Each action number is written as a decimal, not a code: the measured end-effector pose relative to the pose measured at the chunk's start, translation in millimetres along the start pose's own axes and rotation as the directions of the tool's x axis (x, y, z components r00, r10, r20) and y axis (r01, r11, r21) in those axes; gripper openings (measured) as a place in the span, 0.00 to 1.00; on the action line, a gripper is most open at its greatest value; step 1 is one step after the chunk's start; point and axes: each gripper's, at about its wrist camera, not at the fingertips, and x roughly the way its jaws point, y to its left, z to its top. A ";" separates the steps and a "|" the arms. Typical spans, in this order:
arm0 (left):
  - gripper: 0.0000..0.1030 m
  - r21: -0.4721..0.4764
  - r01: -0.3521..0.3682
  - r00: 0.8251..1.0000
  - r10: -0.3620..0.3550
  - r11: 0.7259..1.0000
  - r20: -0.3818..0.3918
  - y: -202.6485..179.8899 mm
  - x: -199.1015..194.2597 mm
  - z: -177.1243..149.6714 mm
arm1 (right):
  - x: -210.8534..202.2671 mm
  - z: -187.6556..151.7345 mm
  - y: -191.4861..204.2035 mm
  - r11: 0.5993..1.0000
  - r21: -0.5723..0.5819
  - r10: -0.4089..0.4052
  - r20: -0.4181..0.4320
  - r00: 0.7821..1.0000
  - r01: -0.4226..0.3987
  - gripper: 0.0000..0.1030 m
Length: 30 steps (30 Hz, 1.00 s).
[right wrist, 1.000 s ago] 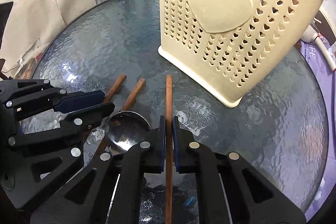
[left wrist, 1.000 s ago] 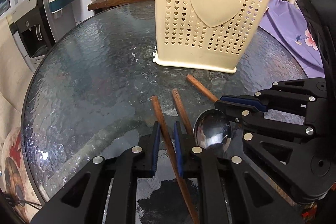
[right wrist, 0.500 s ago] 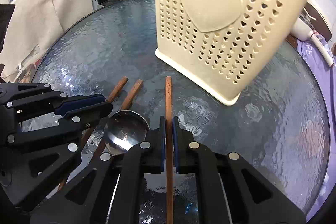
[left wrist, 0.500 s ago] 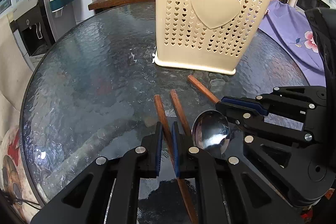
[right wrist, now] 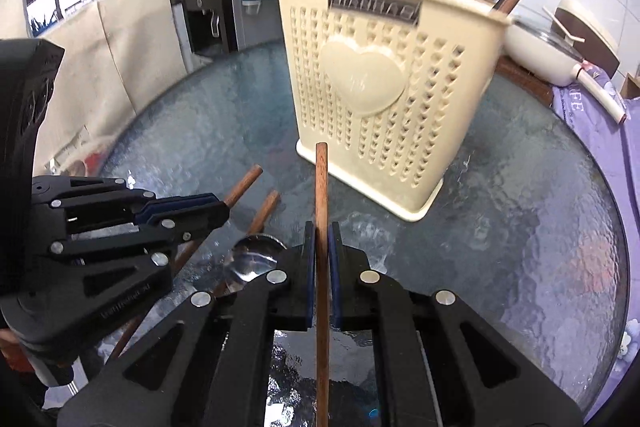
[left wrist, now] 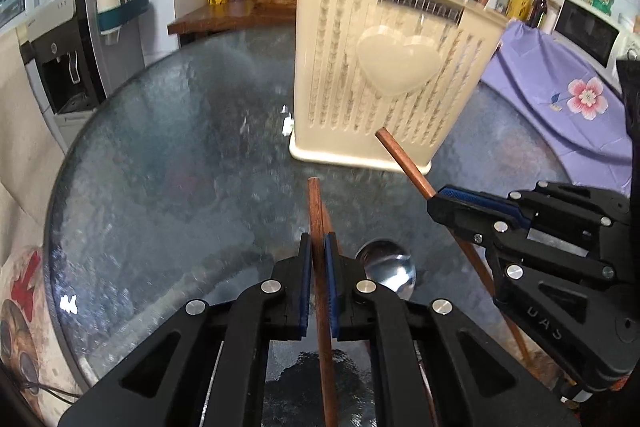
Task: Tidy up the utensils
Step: 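Lift both wooden chopsticks and carry them over the holder with both tools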
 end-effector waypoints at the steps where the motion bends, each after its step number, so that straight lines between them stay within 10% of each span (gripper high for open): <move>1: 0.07 -0.004 0.013 1.000 -0.012 1.000 0.017 0.9 -6.8 3.5 | -6.6 0.7 -2.5 1.000 0.008 0.004 0.017 1.000 -0.004 0.07; 30: 0.06 0.037 0.232 0.943 -0.234 0.972 0.235 2.9 -125.0 26.5 | -136.0 20.8 -22.7 0.983 0.075 0.143 0.268 0.953 -0.169 0.07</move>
